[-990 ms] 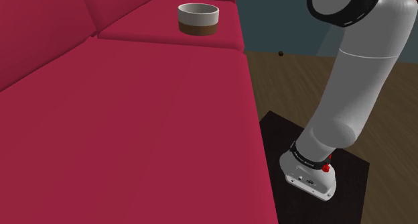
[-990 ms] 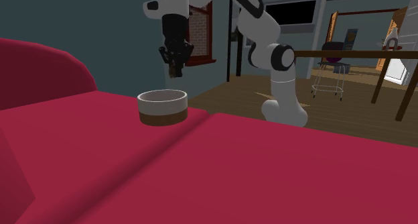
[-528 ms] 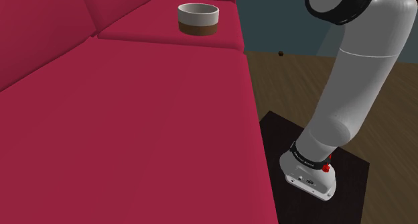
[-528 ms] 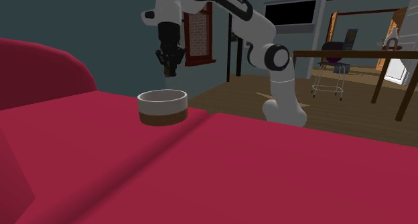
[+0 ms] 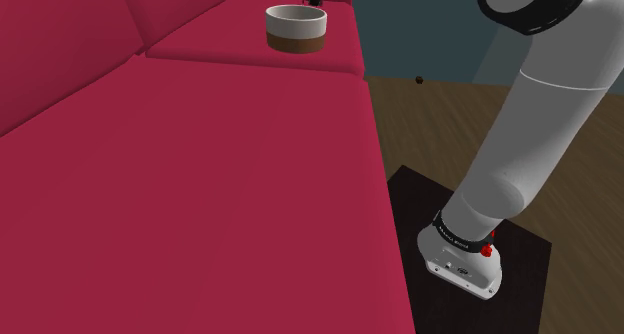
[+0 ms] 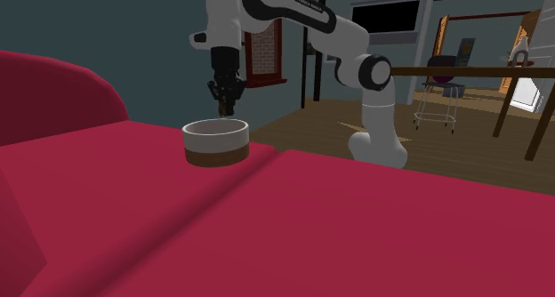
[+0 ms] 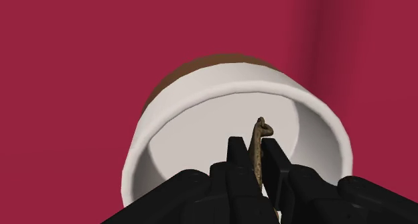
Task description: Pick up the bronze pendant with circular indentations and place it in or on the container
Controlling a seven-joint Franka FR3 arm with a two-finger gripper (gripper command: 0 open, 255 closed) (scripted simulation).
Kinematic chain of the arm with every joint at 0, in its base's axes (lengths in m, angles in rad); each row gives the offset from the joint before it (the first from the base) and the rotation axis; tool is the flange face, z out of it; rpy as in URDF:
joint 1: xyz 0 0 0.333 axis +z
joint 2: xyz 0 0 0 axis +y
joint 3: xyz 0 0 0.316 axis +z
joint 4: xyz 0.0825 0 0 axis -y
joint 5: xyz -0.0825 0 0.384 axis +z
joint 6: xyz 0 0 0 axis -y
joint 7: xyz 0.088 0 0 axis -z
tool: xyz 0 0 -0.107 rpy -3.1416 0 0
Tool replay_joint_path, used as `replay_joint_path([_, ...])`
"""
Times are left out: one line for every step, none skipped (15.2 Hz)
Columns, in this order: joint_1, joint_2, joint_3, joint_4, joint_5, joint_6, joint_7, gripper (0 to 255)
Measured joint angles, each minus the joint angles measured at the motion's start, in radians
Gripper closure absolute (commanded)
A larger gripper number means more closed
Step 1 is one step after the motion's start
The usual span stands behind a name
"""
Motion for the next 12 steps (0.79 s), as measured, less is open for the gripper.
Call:
replay_joint_path([0.001,-0.009,0.000,-0.026,-0.002,0.017,-0.002,255])
replay_joint_path([0.002,-0.018,0.000,-0.052,-0.003,0.033,-0.005,255])
replay_joint_path([0.002,-0.021,0.000,-0.061,-0.004,0.040,-0.006,255])
replay_joint_path([0.002,-0.023,0.001,-0.067,-0.004,0.044,-0.006,255])
replay_joint_path([0.002,-0.024,0.001,-0.070,-0.004,0.046,-0.006,255])
replay_joint_path([0.003,-0.024,0.001,-0.071,-0.004,0.047,-0.006,255])
replay_joint_path([0.003,-0.025,0.001,-0.072,-0.004,0.047,-0.006,255])
replay_joint_path([0.003,-0.025,0.001,-0.072,-0.004,0.048,-0.006,255])
replay_joint_path([0.003,-0.025,0.001,-0.072,-0.004,0.048,-0.006,0])
replay_joint_path([0.003,-0.025,0.001,-0.072,-0.004,0.048,-0.006,0])
replay_joint_path([0.003,-0.025,0.001,-0.072,-0.004,0.048,-0.006,0])
replay_joint_path([0.003,-0.025,0.001,-0.072,-0.004,0.048,-0.006,0])
